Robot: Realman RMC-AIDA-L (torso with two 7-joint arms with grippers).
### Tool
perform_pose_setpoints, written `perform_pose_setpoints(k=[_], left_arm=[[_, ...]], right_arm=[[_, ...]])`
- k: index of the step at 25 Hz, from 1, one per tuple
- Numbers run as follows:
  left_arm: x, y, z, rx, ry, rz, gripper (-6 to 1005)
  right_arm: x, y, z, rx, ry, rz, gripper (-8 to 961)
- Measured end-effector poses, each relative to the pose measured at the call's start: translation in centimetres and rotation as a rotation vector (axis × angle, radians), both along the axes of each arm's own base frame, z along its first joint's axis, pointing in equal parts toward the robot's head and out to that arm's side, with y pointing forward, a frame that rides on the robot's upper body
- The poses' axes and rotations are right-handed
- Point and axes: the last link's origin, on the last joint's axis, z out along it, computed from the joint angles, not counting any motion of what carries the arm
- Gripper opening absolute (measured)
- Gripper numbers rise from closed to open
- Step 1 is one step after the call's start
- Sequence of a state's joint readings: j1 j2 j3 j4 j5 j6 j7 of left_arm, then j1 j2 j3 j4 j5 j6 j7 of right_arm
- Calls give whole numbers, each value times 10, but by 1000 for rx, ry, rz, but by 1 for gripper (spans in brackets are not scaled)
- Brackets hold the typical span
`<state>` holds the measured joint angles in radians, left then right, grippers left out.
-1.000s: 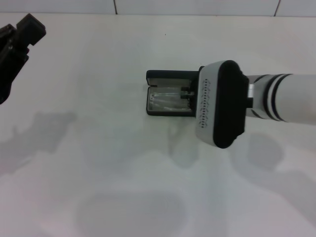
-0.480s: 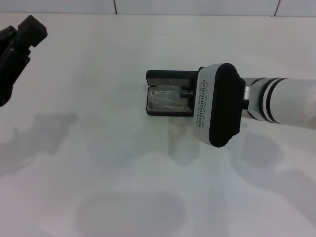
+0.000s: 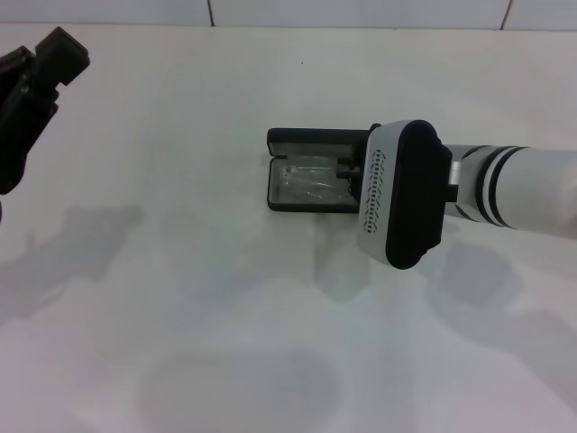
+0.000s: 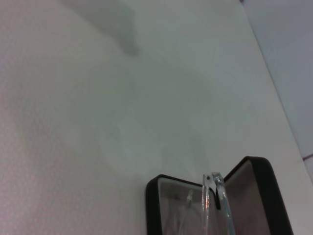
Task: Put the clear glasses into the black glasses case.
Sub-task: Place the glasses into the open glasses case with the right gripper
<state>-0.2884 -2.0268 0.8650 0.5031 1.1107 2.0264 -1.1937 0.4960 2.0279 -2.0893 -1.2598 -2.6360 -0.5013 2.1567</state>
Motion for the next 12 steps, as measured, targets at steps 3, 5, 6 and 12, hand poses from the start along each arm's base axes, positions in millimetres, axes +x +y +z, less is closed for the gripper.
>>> perform_pose_setpoints(k=[3,5,6,12], left_arm=[[0,0,0,0,0,0,57],[0,0,0,0,0,1,57],[0,0,0,0,-1,1,57],[0,0,-1,-1,-3,4,58]], right_arm=[[1,1,0,1,-5,-1,77],[2,2,-1,1,-10,0,77],[2,2,-1,1,-12,1,77],[2,4,-2,-2,-18,0,78]])
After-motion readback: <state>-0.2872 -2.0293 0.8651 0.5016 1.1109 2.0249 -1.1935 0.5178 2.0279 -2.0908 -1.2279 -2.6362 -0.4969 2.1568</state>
